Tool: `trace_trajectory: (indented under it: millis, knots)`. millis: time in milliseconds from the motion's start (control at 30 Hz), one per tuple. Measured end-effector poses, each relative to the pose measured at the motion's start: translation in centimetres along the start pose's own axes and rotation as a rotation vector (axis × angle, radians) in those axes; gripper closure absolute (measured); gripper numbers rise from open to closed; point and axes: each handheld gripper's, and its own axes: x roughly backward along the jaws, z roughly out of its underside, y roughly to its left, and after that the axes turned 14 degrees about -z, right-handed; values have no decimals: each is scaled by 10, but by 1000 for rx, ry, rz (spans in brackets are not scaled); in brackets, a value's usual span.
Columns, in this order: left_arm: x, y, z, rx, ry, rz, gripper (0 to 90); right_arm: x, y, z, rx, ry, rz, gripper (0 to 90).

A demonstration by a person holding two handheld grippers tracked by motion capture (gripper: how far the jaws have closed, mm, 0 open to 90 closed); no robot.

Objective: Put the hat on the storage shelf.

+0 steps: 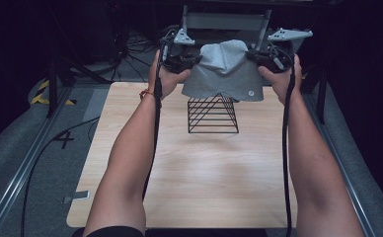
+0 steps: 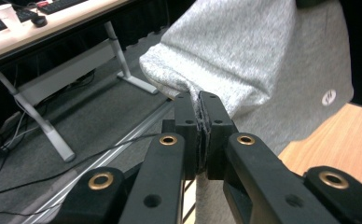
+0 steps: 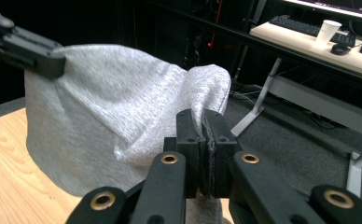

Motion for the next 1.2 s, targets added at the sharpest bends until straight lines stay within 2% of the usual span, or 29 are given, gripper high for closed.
trace_trajectory:
  millis: [333, 533, 833, 900, 1200]
  knots:
    - [26, 0, 2, -2, -56, 28, 874, 15, 8, 2, 8, -33, -16, 864]
    - [33, -5, 11, -16, -59, 51, 873, 22, 16, 4, 25, -38, -32, 864]
    - [33, -10, 21, -34, -41, 62, 873, 23, 22, 15, 25, -31, -46, 864]
    - [29, -12, 25, -49, -22, 56, 872, 21, 22, 18, 30, -21, -48, 864]
    - [8, -18, 55, -32, 35, 73, 872, 6, 21, 46, 3, 16, -75, 863]
